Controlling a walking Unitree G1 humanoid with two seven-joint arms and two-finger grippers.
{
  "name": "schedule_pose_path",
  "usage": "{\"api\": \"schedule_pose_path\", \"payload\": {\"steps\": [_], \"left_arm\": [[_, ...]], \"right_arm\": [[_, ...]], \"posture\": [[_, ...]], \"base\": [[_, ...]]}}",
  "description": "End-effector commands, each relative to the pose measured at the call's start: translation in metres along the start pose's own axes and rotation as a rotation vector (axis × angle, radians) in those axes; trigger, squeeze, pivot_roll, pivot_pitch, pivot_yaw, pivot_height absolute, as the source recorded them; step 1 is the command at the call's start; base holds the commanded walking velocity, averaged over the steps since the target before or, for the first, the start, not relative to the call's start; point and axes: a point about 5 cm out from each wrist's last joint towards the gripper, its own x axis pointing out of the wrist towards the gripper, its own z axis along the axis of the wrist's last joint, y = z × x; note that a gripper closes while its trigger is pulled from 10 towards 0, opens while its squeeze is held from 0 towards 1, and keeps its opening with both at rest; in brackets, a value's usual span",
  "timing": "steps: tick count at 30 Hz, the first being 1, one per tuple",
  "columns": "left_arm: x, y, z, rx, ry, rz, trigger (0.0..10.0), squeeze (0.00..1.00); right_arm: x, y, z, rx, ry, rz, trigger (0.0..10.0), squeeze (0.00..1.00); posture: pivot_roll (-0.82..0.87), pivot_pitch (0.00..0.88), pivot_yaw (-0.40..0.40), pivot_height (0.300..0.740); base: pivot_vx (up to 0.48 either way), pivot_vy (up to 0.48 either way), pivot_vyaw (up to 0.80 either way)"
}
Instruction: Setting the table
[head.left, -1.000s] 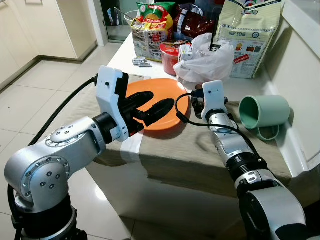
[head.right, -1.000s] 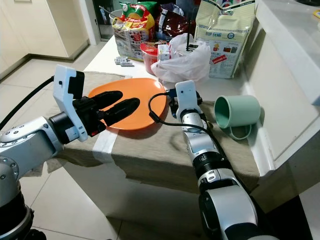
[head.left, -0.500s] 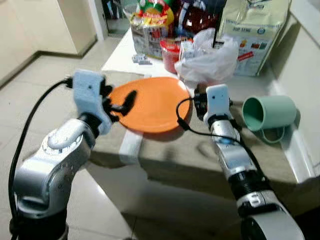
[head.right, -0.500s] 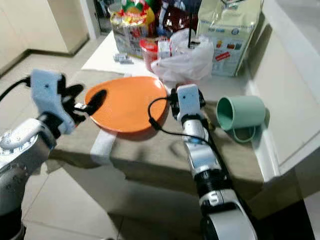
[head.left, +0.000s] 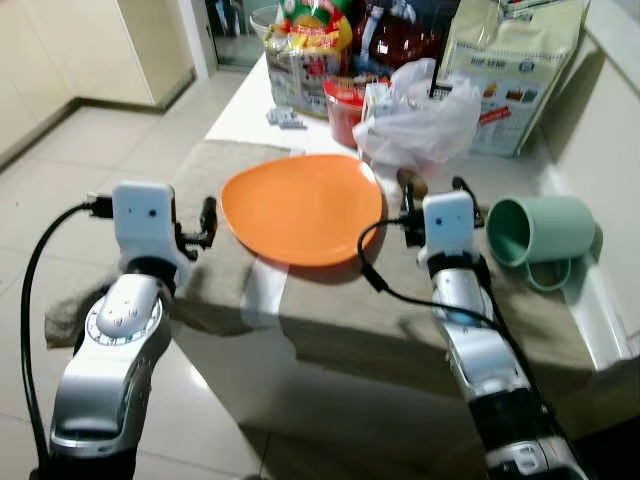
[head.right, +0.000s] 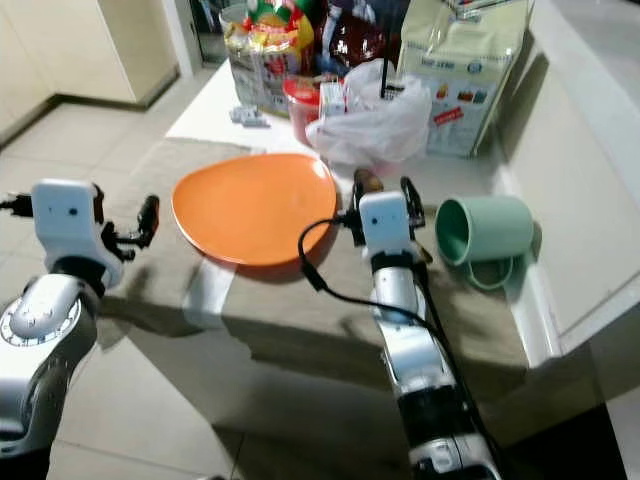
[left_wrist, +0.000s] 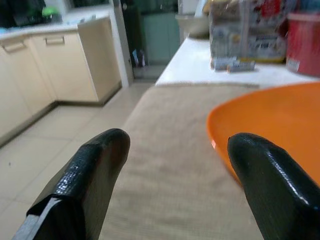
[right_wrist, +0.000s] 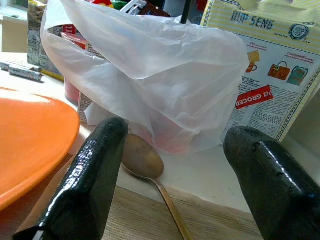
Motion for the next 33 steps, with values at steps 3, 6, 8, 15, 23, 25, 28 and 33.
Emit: {"api": "schedule_pose_path", "payload": {"steps": [3,6,8,15,23,25,28,33], "left_arm": [[-0.002,0.009,-0.015,-0.023,0.05,0.059,10.0,0.0],[-0.005,0.011,-0.025,-0.037,0.074,0.051,10.0,0.0],[-0.004,0.009,-0.026,-0.051,0.073,0.034,10.0,0.0],[-0.001,-0.003,-0.024,-0.064,0.05,-0.027,10.0,0.0],[0.001,-0.009,-0.023,-0.056,0.03,-0.066,10.0,0.0],[0.001,-0.012,-0.022,-0.048,0.018,-0.092,10.0,0.0],[0.001,-0.016,-0.02,-0.037,0.007,-0.122,10.0,0.0],[0.003,-0.019,-0.021,-0.039,0.009,-0.127,10.0,0.0]], "right_arm": [[-0.015,-0.002,-0.025,-0.006,0.115,0.035,10.0,0.0],[-0.023,-0.003,-0.023,0.02,0.108,0.074,10.0,0.0],[-0.026,-0.003,-0.023,0.02,0.109,0.09,10.0,0.0],[-0.028,0.007,-0.023,0.061,0.138,0.162,10.0,0.0],[-0.024,0.011,-0.015,0.063,0.116,0.198,10.0,0.0],[-0.023,0.013,-0.015,0.059,0.114,0.215,10.0,0.0],[-0.021,0.018,-0.014,0.064,0.11,0.236,10.0,0.0],[-0.017,0.021,-0.012,0.076,0.11,0.253,10.0,0.0]], "posture": [[-0.04,0.057,0.053,0.74],[-0.04,0.056,0.056,0.74],[-0.04,0.055,0.058,0.74],[-0.05,0.053,0.061,0.74],[-0.06,0.049,0.059,0.74],[-0.06,0.046,0.057,0.74],[-0.06,0.043,0.055,0.74],[-0.06,0.037,0.054,0.74]], "base": [[0.0,0.0,0.0],[0.0,0.0,0.0],[0.0,0.0,0.0],[0.0,0.0,0.0],[0.0,0.0,0.0],[0.0,0.0,0.0],[0.0,0.0,0.0],[0.0,0.0,0.0]]}}
